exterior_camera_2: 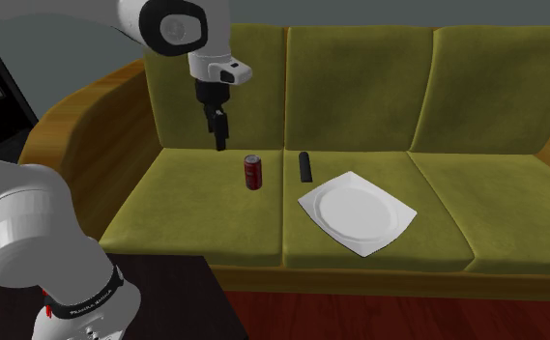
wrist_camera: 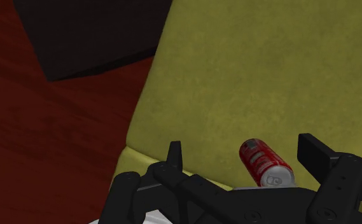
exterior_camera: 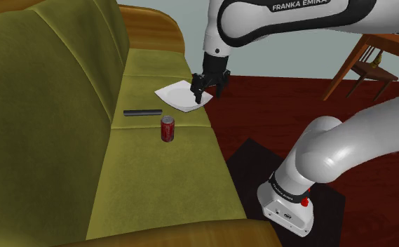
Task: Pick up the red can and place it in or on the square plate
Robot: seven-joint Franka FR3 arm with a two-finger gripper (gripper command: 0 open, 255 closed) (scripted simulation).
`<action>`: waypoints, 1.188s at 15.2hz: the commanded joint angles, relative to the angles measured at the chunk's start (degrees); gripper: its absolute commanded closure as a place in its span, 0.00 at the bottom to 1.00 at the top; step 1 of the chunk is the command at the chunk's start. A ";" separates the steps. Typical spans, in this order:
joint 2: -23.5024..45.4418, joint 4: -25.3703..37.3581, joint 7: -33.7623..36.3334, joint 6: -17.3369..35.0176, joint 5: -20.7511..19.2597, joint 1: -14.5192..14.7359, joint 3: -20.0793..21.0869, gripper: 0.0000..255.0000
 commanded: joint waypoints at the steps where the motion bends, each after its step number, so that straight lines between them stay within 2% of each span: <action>1: 3.93 0.27 1.09 4.19 -0.13 -0.02 1.04 0.00; 7: 16.33 3.40 5.74 14.60 -1.76 0.00 4.36 0.00; 14: 31.89 10.74 12.70 23.62 -7.11 0.27 6.70 0.00; 18: 33.87 9.66 13.16 26.64 -7.74 0.36 6.61 0.00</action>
